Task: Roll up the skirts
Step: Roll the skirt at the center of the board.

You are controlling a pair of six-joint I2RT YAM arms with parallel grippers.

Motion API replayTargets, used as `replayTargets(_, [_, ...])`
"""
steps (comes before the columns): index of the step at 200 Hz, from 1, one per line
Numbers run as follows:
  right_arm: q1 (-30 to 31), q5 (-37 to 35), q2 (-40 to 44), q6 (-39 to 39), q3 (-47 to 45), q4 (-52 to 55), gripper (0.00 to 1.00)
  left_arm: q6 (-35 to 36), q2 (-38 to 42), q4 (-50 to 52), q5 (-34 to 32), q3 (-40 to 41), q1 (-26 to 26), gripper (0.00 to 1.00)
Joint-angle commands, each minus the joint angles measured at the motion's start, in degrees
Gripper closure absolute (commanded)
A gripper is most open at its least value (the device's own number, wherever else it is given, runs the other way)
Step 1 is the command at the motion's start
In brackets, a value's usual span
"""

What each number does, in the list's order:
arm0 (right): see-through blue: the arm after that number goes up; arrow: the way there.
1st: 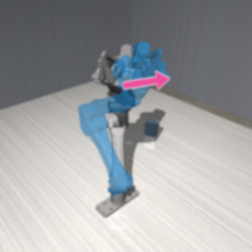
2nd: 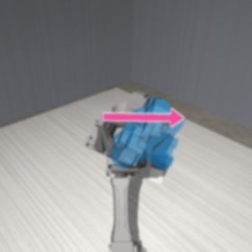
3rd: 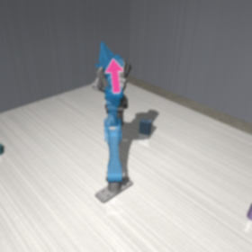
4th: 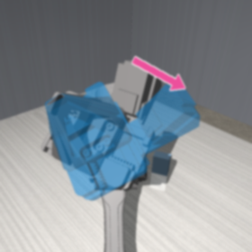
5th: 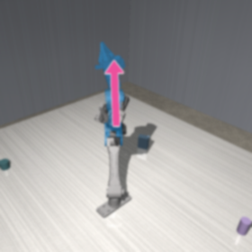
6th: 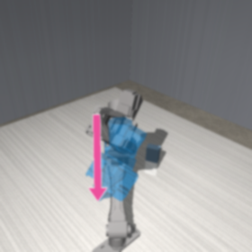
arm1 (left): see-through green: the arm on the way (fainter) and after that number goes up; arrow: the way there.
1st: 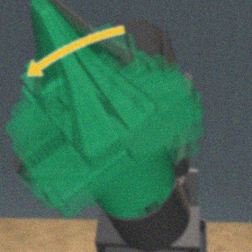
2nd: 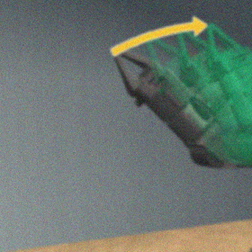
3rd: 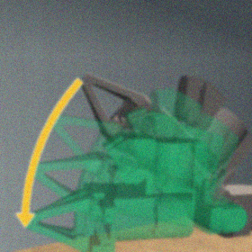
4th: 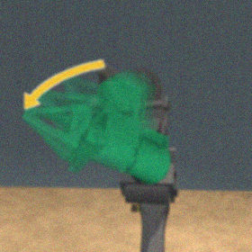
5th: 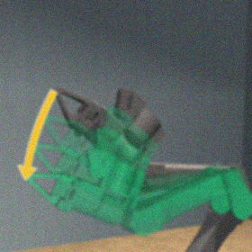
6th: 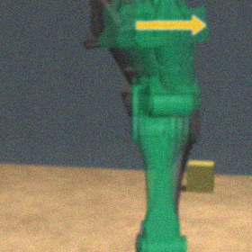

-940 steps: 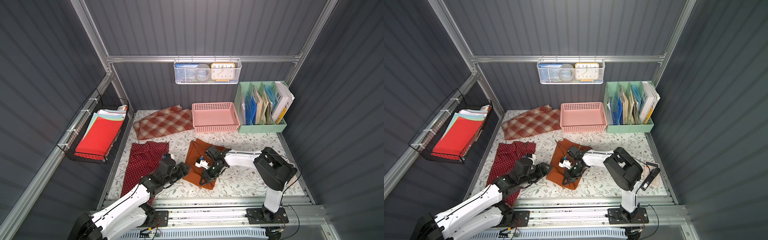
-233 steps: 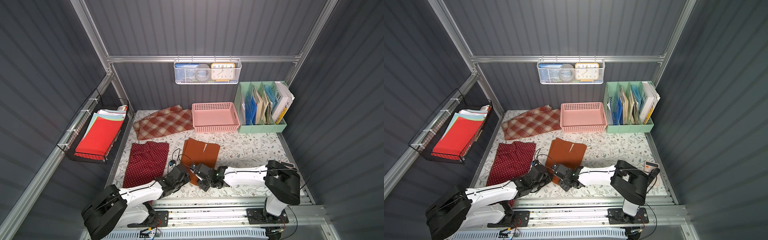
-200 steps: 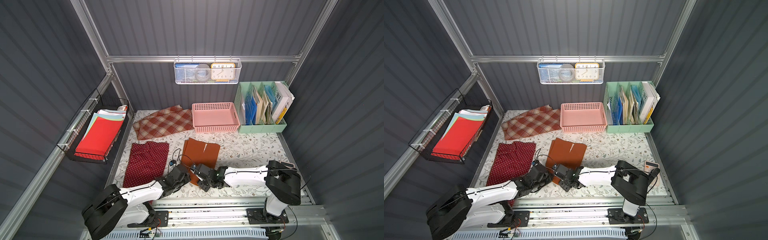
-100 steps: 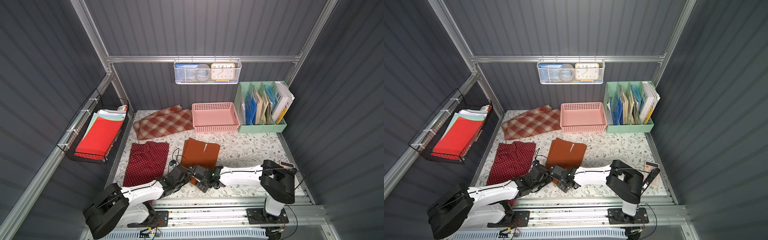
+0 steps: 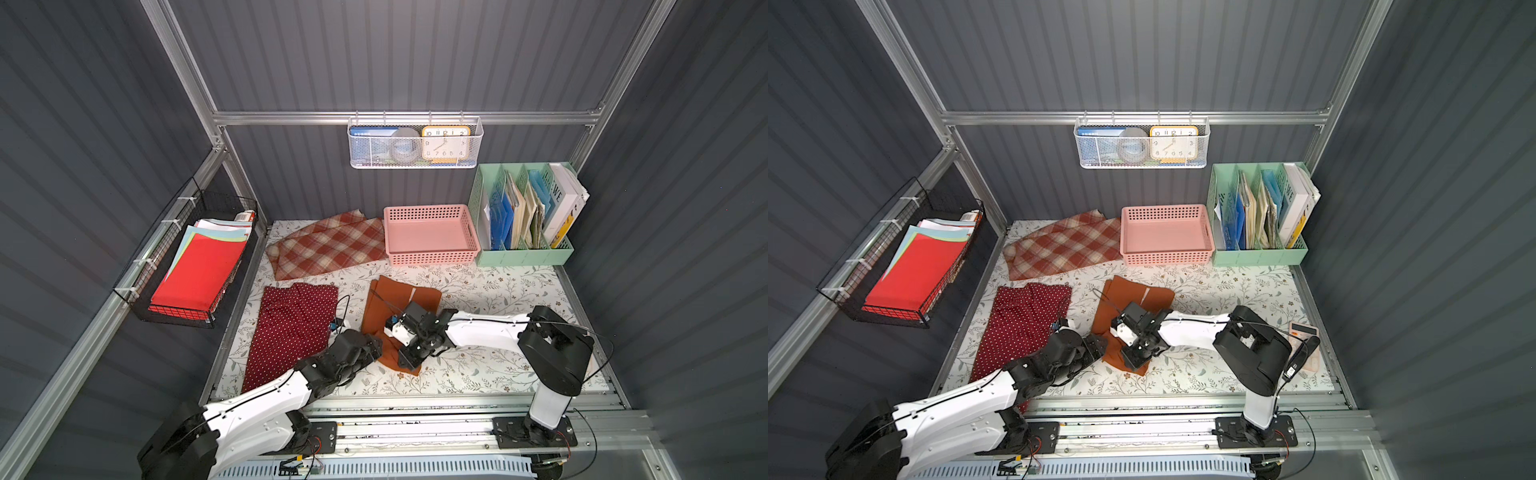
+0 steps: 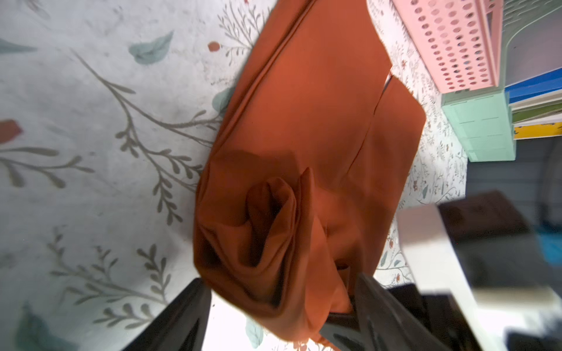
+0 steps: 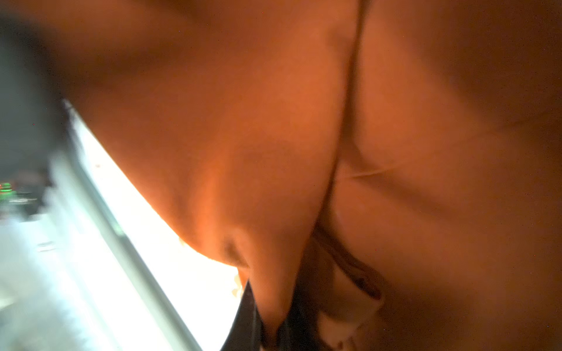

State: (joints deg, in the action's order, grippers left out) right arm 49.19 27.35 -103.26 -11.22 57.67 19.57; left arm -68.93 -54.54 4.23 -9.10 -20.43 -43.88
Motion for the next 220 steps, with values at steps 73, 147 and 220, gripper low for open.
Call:
replayTargets(73, [-15.6, 36.7, -10.4, -18.5, 1.3, -8.4, 1.00, 1.5, -2.6, -1.9, -1.2, -0.8, 0.2, 0.39])
replayTargets(147, [-17.5, 29.8, -16.2, -11.5, 3.8, 1.2, 1.00, 3.7, -13.7, -15.7, -4.5, -1.0, 0.2, 0.10])
replayTargets(220, [-17.1, 28.7, -16.5, -10.7, 3.4, 1.7, 1.00, 7.1, -28.4, -30.8, -6.9, -2.4, 1.4, 0.08])
